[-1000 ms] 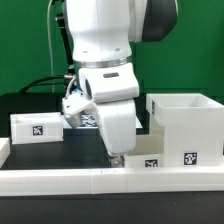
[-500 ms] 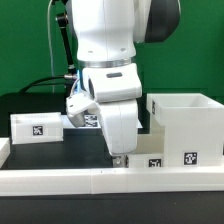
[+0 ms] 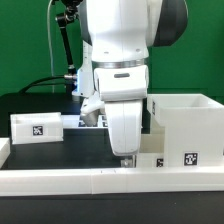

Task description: Assemble drawer

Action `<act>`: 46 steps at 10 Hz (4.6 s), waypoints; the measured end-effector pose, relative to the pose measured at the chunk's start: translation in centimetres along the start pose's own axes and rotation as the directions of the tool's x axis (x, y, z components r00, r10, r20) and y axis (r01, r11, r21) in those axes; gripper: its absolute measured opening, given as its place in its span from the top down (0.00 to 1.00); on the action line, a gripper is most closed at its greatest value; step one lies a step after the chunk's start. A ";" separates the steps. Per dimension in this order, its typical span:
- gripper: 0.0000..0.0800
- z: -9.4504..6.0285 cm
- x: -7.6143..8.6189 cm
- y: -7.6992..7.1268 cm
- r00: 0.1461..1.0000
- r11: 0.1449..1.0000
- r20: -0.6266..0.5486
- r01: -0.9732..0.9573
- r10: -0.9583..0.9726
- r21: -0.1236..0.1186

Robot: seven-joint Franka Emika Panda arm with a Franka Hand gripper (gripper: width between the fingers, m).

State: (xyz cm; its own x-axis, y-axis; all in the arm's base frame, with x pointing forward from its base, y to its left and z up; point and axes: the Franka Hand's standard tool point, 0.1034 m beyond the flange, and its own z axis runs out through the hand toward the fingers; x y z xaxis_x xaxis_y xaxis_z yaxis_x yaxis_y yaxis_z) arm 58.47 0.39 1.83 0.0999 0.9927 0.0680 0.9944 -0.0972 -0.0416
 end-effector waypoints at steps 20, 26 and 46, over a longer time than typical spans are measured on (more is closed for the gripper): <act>0.19 -0.1 -0.3 0.2 0.992 0.992 0.018 0.124 -0.124 0.017; 0.19 -2.5 -6.6 -5.4 0.997 0.996 0.039 0.069 -0.067 -0.059; 0.19 -4.7 -12.3 -12.5 0.531 0.522 -0.090 -0.846 0.842 -0.112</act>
Offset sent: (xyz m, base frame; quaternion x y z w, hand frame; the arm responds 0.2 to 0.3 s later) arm -0.0005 0.0119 0.0000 0.0054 0.0096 -0.0815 0.9966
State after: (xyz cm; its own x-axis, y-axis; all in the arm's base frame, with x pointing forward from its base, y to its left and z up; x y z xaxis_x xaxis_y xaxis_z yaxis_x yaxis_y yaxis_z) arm 44.92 -10.96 6.20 0.8938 0.4391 0.0913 0.4381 -0.8984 0.0323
